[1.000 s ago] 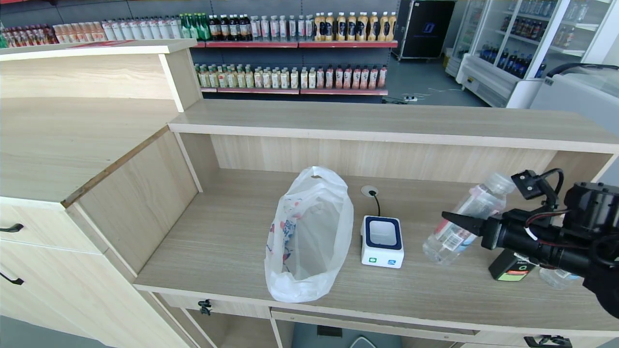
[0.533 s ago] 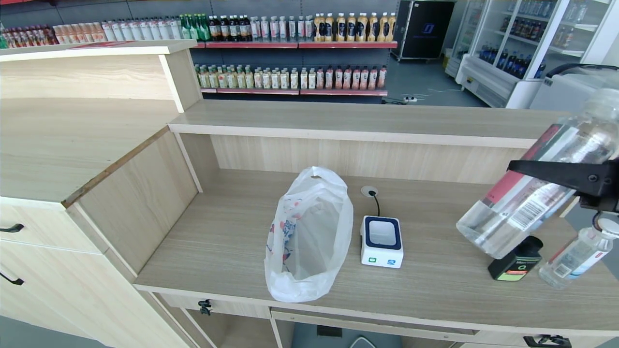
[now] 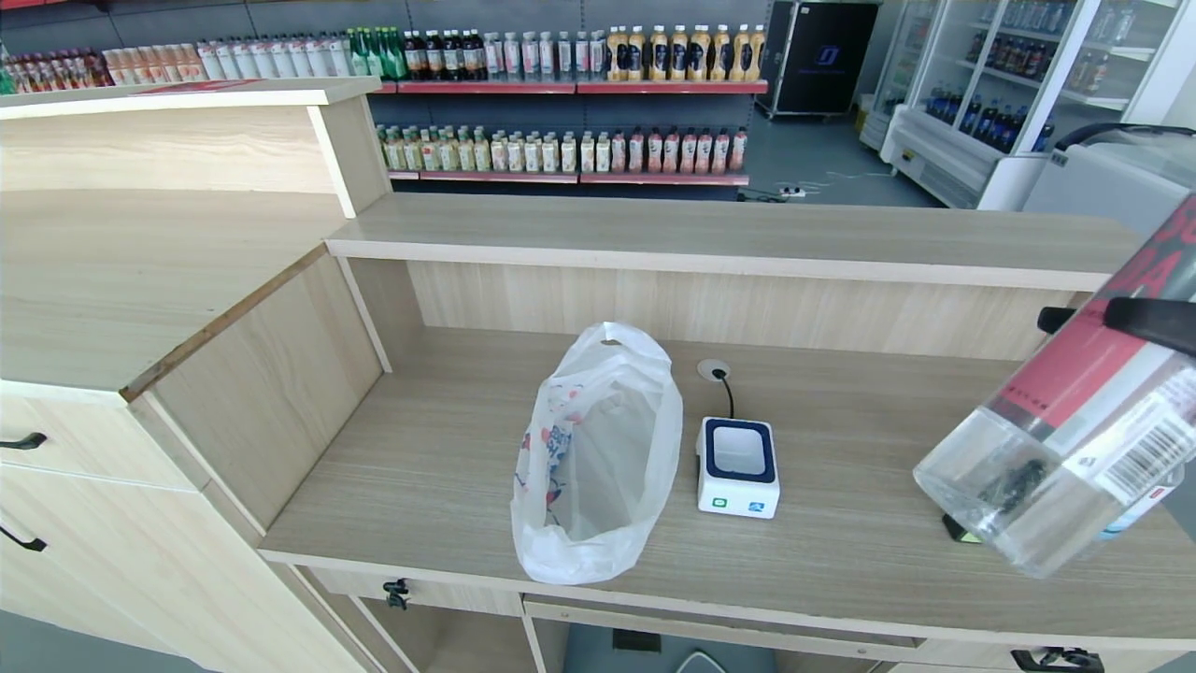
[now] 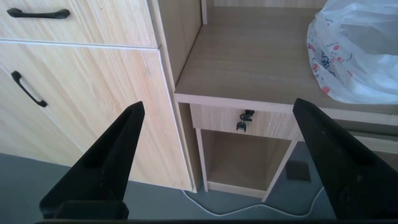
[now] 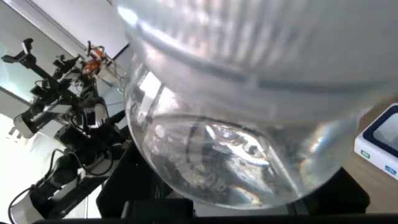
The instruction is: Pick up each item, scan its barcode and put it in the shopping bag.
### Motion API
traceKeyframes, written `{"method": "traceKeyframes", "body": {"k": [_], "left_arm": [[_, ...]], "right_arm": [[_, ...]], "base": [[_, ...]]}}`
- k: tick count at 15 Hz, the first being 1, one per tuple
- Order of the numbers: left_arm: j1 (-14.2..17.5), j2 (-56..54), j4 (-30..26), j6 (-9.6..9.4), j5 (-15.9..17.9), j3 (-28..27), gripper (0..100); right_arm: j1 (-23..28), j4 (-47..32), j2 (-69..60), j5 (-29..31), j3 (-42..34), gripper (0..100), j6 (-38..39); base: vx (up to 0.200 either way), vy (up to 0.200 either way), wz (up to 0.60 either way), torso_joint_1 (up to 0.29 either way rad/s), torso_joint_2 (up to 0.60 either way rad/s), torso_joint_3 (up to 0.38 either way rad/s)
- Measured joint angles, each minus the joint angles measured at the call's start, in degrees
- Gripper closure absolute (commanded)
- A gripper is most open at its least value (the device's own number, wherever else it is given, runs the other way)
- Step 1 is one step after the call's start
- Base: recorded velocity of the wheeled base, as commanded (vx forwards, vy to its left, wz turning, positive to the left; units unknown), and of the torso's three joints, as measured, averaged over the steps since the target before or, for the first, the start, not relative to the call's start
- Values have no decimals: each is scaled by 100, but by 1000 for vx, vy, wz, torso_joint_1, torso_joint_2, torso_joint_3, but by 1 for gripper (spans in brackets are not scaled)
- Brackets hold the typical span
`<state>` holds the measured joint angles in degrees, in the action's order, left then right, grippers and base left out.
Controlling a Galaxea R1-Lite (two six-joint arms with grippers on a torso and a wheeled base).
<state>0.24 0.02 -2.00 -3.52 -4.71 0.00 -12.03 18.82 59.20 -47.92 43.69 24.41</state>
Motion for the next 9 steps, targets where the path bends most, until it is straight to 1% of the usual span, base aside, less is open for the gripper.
{"method": "traceKeyframes", "body": {"k": [5, 7, 9], "left_arm": [[0, 0, 0, -2, -2, 0, 0], [0, 0, 0, -2, -2, 0, 0], [0, 0, 0, -2, -2, 0, 0]], "right_arm": [[-886, -9, -143, 5, 187, 100, 118], [-1129, -40, -167, 2, 361, 100, 384], [-1265, -44, -156, 0, 488, 100, 450]], "base": [[0, 0, 0, 0, 0, 0], [0, 0, 0, 0, 0, 0], [0, 0, 0, 0, 0, 0]]}}
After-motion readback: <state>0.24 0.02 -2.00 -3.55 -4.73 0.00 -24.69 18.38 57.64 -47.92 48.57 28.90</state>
